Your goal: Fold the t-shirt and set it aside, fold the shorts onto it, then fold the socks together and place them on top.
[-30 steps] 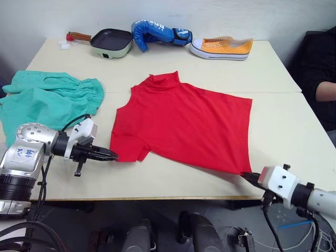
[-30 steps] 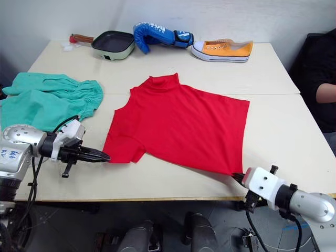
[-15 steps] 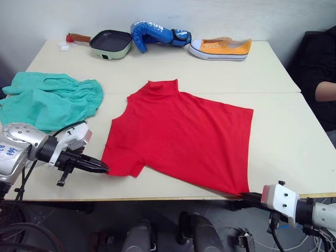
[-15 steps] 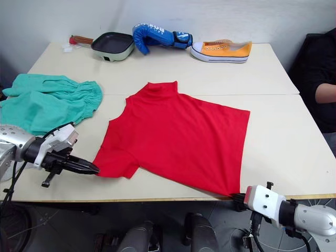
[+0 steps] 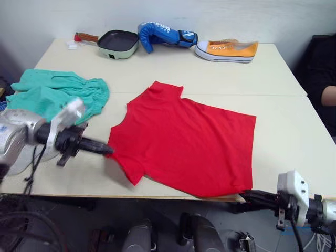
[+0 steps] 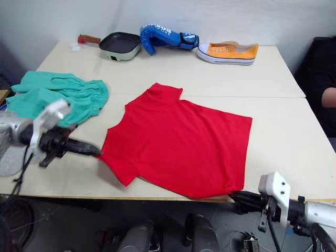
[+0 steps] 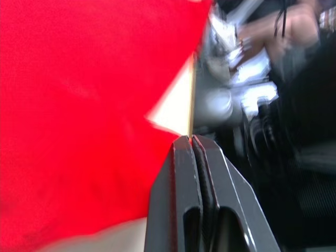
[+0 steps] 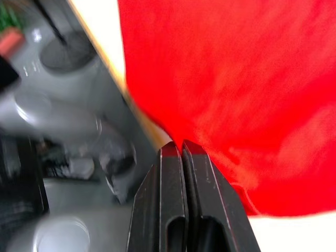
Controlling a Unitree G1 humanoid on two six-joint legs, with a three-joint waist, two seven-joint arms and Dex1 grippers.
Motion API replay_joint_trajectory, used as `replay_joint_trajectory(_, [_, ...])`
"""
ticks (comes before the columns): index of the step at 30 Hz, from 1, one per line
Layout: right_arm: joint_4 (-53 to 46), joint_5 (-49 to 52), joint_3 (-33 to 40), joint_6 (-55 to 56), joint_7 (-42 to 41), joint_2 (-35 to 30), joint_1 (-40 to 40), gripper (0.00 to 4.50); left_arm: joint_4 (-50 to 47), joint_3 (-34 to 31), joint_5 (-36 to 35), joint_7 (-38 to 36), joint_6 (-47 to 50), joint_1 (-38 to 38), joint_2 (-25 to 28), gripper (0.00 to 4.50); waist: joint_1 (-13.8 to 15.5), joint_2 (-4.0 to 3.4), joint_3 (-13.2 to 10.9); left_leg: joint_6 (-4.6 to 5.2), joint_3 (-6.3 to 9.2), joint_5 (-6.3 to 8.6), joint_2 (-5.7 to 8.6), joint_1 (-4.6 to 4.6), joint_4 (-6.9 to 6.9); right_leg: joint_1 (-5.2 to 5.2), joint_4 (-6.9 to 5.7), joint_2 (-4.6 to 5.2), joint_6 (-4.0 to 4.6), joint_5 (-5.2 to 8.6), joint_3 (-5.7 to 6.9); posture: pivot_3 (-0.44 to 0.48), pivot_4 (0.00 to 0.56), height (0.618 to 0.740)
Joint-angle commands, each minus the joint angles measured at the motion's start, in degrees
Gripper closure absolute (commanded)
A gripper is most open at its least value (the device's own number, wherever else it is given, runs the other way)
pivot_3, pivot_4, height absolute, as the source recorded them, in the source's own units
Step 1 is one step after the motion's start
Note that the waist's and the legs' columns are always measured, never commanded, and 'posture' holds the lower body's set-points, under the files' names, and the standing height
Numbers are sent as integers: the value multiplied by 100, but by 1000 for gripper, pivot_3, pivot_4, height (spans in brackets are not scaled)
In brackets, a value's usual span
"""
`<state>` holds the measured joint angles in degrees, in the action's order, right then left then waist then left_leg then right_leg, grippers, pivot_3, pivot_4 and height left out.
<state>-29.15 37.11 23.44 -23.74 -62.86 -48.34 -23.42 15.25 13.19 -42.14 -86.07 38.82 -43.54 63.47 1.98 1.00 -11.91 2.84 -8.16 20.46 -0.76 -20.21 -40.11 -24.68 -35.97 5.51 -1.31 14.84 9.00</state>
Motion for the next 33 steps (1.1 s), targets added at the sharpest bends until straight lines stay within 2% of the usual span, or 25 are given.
replay_joint_trajectory(1, [246, 619, -19, -737, 32, -200, 503, 4482, 1355, 25, 579, -326, -99, -973, -784, 4500, 0, 1, 0, 1, 0, -1, 0, -1, -3, 0, 0, -2, -1, -1, 2, 0, 150, 740])
replay_joint_trajectory(7, [1038, 1110, -313, -1955, 164, -393, 1365, 4482, 3128, 183, 1827, -177, -1222, -1737, -1715, 4500, -83, 3, 1, 3, -11, -2, -3, -14, 4, -19, -9, -7, -1, -1, 13, 0, 150, 740])
replay_joint_trajectory(12, [1329, 1360, -230, -2677, 325, -404, 1667, 4482, 4143, -71, 2428, 44, -1833, -2001, -2053, 4500, -78, 3, 1, 3, -15, -2, -3, -21, 3, -40, -5, -2, 0, 0, 9, 0, 150, 740])
replay_joint_trajectory(21, [1275, 1371, -250, -3045, 407, -420, 1736, 4482, 4778, -675, 2869, 515, -2206, -1995, -2183, 4500, -63, 4, 1, 3, -15, -2, -3, -39, -4, -58, -10, 5, 0, -1, 9, 0, 150, 740])
replay_joint_trajectory(33, [1762, 652, -618, -2818, 618, -378, 2122, 4482, 4972, -927, 3333, 906, -2373, -1949, -2433, 4500, -70, 5, 2, 3, -18, -2, -2, -40, -5, -59, -23, 4, -1, -1, 9, 0, 150, 740])
